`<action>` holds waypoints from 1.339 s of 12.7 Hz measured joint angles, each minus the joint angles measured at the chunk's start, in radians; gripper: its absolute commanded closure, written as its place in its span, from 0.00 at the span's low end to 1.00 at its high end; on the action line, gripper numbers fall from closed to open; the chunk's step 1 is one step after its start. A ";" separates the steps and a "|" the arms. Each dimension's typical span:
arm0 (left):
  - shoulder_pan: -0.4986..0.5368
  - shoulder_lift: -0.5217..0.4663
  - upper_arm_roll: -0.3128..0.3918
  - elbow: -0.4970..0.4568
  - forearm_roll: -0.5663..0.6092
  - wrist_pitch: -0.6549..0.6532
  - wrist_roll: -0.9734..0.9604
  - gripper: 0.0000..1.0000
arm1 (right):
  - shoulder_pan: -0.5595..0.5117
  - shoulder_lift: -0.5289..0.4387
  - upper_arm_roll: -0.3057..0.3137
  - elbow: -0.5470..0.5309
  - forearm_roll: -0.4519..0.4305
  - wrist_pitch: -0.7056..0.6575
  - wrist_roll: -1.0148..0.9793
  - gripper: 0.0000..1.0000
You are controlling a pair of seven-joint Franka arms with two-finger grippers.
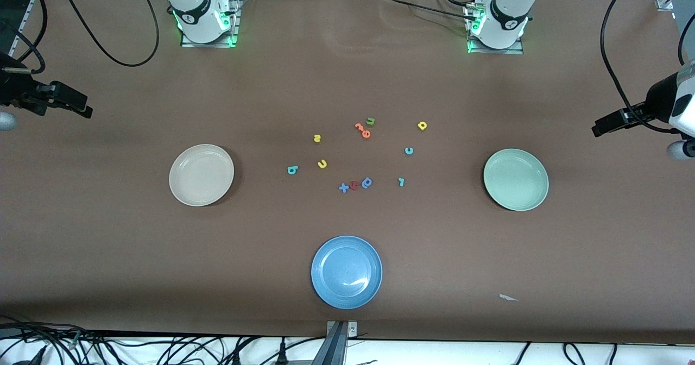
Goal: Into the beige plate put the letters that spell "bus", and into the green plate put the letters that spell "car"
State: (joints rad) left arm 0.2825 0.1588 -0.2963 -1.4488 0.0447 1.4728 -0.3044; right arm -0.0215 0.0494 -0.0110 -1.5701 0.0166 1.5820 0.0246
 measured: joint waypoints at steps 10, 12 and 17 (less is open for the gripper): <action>-0.005 0.001 -0.016 -0.014 0.000 0.000 -0.049 0.00 | 0.000 0.000 0.000 0.000 0.000 0.000 0.000 0.00; -0.007 0.006 -0.037 -0.021 0.000 0.000 -0.087 0.00 | 0.000 0.000 0.001 0.000 0.000 0.000 0.000 0.00; -0.011 0.021 -0.065 -0.029 0.000 0.000 -0.142 0.00 | 0.049 0.021 0.008 -0.005 0.008 0.035 0.031 0.00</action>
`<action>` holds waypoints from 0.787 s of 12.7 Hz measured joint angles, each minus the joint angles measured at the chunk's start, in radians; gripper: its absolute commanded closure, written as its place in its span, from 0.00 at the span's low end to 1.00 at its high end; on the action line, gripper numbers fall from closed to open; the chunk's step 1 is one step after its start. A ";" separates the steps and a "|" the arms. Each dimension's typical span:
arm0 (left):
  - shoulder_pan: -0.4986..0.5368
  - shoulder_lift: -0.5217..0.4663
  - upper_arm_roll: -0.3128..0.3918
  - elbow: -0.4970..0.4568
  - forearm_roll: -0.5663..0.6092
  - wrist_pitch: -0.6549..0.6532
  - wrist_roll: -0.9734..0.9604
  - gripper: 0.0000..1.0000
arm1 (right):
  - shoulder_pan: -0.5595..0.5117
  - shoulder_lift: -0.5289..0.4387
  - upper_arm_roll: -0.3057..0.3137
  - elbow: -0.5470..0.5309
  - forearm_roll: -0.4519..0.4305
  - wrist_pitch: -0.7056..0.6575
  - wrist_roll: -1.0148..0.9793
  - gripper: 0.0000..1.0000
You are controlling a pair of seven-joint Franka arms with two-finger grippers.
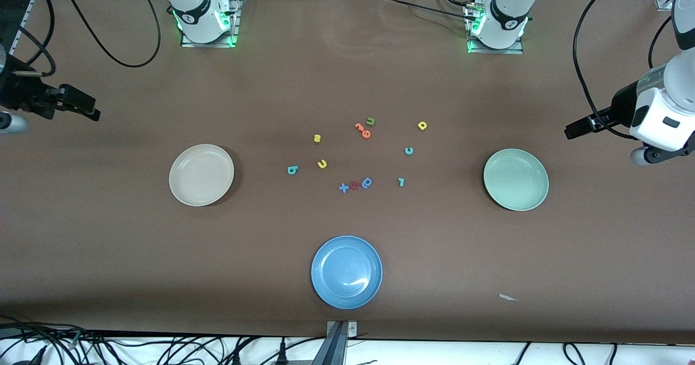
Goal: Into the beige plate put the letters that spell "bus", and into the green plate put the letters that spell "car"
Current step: 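Lower the left gripper to the yellow a while the right gripper lowers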
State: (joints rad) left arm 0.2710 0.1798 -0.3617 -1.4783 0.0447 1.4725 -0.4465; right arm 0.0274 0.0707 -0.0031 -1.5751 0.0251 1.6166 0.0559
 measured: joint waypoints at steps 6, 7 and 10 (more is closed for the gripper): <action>-0.113 0.008 -0.014 -0.157 0.000 0.152 -0.214 0.00 | 0.181 0.100 0.006 -0.036 0.000 0.127 0.204 0.00; -0.130 0.012 -0.017 -0.197 -0.003 0.192 -0.249 0.00 | 0.192 0.122 0.006 -0.038 0.000 0.141 0.217 0.00; -0.146 0.017 -0.036 -0.321 -0.030 0.315 -0.327 0.00 | 0.196 0.177 0.003 -0.038 0.000 0.161 0.220 0.00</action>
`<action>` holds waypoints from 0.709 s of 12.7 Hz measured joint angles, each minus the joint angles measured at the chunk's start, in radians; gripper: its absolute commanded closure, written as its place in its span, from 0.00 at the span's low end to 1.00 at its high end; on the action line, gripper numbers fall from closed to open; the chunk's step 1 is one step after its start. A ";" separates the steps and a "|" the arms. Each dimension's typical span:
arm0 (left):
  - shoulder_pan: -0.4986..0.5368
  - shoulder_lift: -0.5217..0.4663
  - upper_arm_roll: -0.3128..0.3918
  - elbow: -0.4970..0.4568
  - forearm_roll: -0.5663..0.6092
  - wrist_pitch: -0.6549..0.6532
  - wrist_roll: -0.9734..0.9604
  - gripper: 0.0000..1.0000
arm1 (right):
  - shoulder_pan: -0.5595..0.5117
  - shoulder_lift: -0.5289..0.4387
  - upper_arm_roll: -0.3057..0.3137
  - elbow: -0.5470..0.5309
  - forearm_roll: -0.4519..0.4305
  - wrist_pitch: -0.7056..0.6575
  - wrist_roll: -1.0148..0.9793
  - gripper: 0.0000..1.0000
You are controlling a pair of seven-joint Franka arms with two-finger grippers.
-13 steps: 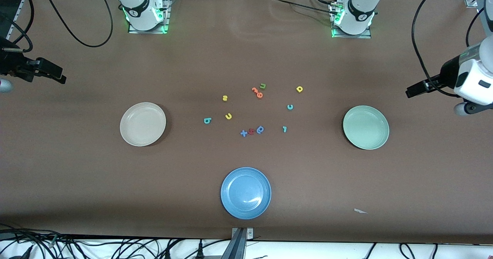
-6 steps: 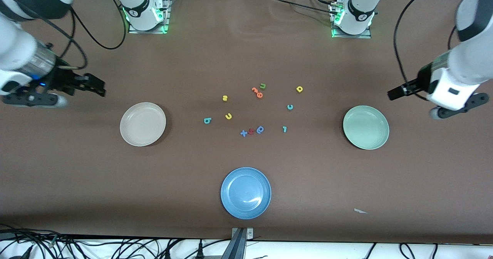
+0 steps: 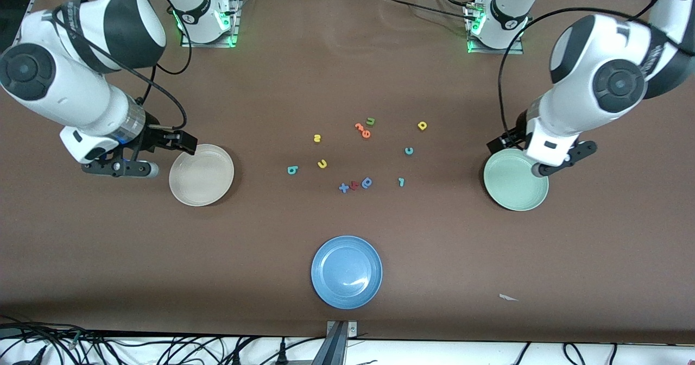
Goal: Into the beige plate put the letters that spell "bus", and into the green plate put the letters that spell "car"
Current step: 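Lower the left gripper to the yellow a while the right gripper lowers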
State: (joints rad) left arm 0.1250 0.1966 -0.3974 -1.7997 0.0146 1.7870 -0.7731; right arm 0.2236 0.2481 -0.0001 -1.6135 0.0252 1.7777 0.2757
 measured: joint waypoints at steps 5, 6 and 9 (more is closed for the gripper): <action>-0.003 0.003 -0.076 -0.219 -0.020 0.235 -0.171 0.00 | 0.014 0.144 -0.002 0.006 0.000 0.033 -0.014 0.00; -0.003 0.003 -0.092 -0.262 -0.020 0.290 -0.222 0.00 | 0.030 0.150 -0.002 0.006 0.000 0.033 -0.014 0.00; -0.005 0.005 -0.132 -0.397 -0.020 0.457 -0.359 0.00 | 0.047 0.153 -0.002 0.004 0.000 0.033 -0.014 0.00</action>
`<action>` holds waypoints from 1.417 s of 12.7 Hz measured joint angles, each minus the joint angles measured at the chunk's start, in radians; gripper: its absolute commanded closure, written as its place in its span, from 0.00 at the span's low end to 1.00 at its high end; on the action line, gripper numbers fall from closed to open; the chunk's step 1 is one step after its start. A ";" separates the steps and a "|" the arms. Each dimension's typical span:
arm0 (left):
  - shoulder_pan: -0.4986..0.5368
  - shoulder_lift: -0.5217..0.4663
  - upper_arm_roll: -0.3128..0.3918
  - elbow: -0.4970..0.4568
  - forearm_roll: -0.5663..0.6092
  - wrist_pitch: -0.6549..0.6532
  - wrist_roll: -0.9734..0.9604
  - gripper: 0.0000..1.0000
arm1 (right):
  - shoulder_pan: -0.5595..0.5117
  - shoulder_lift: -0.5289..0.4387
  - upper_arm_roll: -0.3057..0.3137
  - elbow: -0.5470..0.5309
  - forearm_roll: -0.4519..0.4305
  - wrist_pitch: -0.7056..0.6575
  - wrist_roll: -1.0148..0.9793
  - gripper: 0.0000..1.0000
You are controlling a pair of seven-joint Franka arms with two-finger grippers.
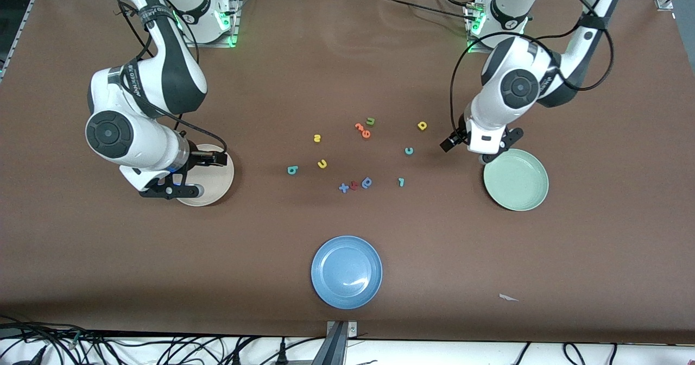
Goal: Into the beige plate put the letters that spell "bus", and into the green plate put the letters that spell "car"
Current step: 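Lower the left gripper to the yellow a while the right gripper lowers, then close the left gripper on yellow a while the right gripper grips cyan a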
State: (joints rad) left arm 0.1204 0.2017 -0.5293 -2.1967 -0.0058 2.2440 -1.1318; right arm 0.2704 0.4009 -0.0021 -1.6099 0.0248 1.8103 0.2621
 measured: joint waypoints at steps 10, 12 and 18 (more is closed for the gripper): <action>-0.107 0.085 -0.034 -0.209 0.018 0.356 -0.299 0.10 | 0.026 0.001 0.002 -0.057 0.000 0.054 0.051 0.00; -0.111 0.126 -0.033 -0.210 0.091 0.365 -0.359 0.12 | 0.050 0.003 0.003 -0.071 0.000 0.077 0.087 0.00; -0.101 0.170 -0.032 -0.210 0.147 0.393 -0.412 0.31 | 0.137 0.033 0.008 -0.158 0.001 0.275 0.301 0.03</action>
State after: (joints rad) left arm 0.0189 0.3718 -0.5610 -2.4062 0.1412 2.6369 -1.5437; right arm 0.4070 0.4339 0.0057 -1.7682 0.0258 2.0858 0.5635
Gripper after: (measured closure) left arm 0.216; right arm 0.004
